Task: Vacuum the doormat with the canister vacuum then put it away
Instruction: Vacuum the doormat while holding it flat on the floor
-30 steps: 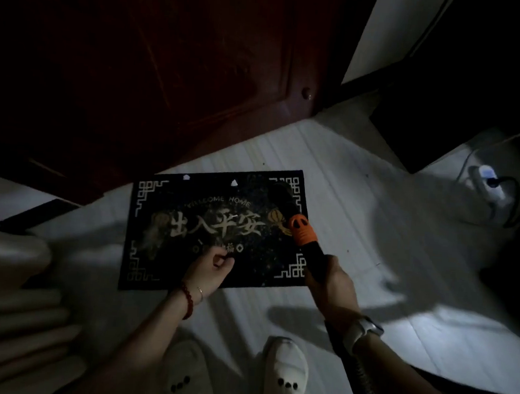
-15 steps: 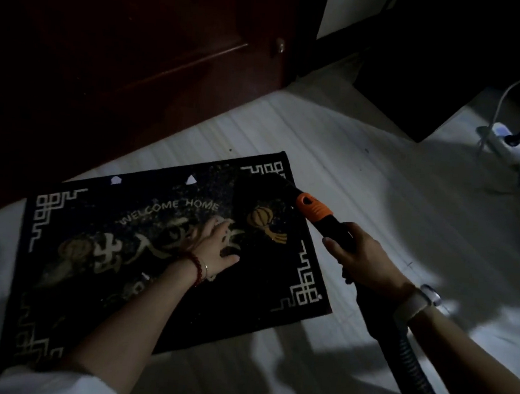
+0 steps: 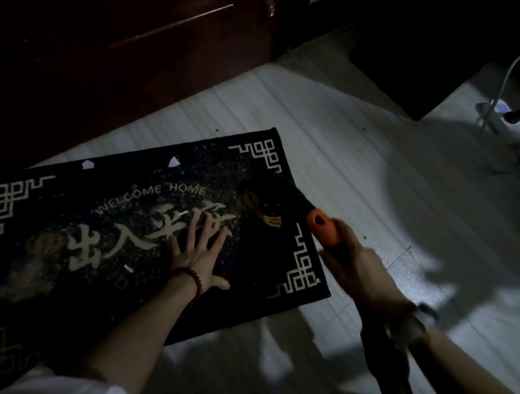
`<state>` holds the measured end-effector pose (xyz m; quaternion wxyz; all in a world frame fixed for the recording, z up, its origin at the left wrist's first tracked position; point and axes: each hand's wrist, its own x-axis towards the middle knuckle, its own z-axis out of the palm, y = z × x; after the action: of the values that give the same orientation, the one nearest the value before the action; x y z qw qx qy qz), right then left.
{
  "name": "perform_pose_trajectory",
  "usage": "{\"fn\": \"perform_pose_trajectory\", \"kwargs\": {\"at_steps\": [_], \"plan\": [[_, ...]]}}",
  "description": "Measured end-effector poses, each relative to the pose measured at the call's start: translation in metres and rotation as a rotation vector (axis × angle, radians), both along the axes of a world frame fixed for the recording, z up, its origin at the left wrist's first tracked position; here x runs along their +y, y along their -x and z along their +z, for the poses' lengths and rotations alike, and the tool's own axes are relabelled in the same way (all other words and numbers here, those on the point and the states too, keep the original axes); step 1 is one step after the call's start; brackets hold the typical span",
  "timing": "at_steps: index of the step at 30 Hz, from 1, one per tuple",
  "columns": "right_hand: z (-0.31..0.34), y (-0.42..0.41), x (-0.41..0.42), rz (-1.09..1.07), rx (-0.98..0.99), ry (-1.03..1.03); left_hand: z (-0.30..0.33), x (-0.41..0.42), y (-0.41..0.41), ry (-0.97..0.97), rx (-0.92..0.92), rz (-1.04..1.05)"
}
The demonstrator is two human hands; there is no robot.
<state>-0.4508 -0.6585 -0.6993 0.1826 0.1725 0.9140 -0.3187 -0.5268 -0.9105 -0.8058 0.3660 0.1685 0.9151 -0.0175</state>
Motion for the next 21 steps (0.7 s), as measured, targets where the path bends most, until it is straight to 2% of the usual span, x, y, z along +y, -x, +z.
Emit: {"fn": "perform_pose_trajectory", "kwargs": {"at_steps": [4,8,14,17,21], "plan": [[-0.007,-0.022,0.0,-0.041,0.04,0.06,0.001,0.008,0.016,-0.065,-0.015,0.145],[-0.014,0.039,0.001,-0.079,0.179,0.059,0.006,0.018,0.033,-0.07,-0.07,0.179],[-0.024,0.117,0.003,-0.099,0.195,0.1,0.0,0.021,0.044,-0.111,-0.036,0.226],[-0.024,0.1,0.009,-0.096,0.168,0.089,0.003,0.024,0.053,-0.121,-0.067,0.243],[-0.02,0.036,0.029,-0.082,0.093,0.041,0.004,0.027,0.055,-0.093,-0.058,0.25]]}}
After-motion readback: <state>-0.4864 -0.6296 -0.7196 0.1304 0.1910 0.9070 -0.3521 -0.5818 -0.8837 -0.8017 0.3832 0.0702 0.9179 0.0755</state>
